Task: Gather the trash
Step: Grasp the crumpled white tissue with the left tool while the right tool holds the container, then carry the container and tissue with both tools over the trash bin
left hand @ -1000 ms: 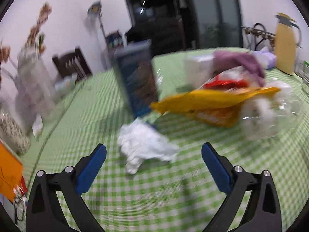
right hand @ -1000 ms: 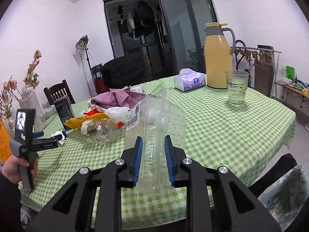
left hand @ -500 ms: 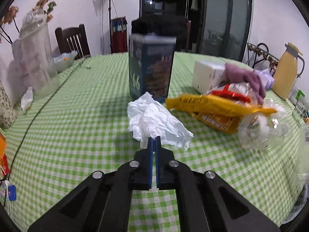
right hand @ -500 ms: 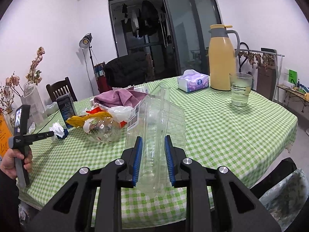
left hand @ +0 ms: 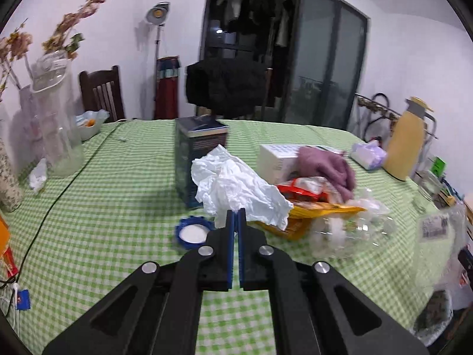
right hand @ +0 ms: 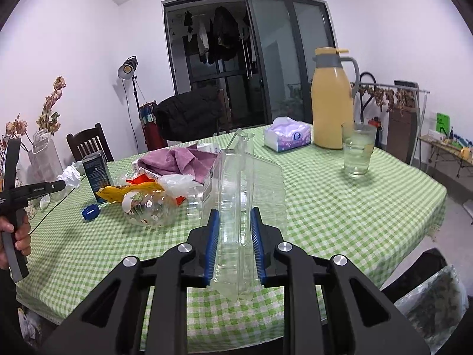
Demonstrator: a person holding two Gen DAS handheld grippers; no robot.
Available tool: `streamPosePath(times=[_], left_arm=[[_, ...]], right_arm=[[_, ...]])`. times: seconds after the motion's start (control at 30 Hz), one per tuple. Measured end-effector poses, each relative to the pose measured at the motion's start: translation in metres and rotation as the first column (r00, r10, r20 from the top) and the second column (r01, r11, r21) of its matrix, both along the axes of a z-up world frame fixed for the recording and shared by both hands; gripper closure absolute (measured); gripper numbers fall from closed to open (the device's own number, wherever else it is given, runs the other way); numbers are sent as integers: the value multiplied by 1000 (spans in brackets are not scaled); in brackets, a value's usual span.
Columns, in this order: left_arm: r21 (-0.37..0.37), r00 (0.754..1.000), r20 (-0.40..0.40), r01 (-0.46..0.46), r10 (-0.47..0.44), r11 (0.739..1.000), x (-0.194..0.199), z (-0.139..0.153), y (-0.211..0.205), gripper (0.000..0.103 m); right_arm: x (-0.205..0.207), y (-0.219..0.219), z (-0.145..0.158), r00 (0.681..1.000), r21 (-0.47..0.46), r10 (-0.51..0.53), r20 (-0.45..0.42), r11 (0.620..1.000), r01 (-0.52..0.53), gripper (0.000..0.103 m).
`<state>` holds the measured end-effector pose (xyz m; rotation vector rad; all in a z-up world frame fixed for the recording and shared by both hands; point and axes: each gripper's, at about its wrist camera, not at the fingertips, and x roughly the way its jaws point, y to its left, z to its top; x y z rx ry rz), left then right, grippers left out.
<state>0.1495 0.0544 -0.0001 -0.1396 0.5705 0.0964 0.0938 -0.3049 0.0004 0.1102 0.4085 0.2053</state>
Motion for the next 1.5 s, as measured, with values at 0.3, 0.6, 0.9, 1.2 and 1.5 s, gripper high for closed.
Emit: streamPosePath(times=[0.3,0.6,0.9,1.2,1.5], left_arm=[[70,989,40,139,-142,988,-6,7,-63,103],[81,967,53,246,-250,966,-8,10,-118,103],[62,927,25,372,-374,926,-1,3,-190,103],[48,849,33,525,-527,849,1,0,-278,103],[35,782,-21,623,-623,781,1,-21,-345,103]], right_arm=[[-11,-34,9,996,-12,-80,39,997,80,82],[-20,-68,4,986,1,-163,42,987,163,82],[-40,-119,-6,961,12,-274,49,962,273,81],[-67,-180,-22,919,0,-393,2,919,393,82],[-87,-230,-53,854,-42,-514,-80,858,512,81]])
